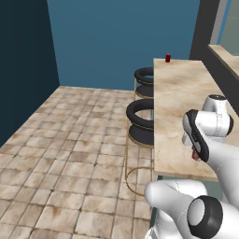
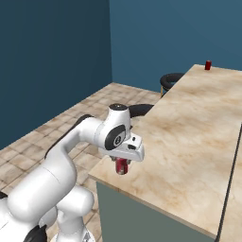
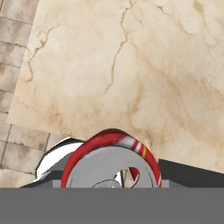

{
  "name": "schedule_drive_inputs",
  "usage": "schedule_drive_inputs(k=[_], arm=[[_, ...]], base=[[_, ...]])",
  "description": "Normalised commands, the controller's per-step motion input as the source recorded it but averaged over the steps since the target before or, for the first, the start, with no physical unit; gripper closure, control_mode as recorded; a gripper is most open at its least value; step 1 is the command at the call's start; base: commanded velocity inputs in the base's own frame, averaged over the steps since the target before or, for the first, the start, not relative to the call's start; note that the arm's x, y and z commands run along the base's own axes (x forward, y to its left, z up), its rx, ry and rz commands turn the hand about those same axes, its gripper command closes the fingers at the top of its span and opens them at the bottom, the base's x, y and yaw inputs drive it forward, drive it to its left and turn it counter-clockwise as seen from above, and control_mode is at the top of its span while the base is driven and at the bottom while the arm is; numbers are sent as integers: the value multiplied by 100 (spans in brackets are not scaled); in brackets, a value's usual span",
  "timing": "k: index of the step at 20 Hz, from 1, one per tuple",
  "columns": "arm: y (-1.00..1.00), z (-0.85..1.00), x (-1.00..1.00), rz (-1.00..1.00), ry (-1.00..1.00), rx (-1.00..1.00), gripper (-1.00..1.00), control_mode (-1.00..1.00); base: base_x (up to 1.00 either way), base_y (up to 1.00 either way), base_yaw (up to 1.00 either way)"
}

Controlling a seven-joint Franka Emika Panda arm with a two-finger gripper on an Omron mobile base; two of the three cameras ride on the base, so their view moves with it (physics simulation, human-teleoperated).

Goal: Four empty soda cans are scattered around the kitchen. Gather all the cans and cluster them next to the stove for recycling.

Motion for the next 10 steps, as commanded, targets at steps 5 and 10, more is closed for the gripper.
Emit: schedule_drive_inputs(k=[5, 10], arm=[[0, 0, 0, 0, 0, 0, 100, 100], [0, 0, 0, 0, 0, 0, 100, 100]], base=[[-12, 0, 0], [-48, 2, -5]])
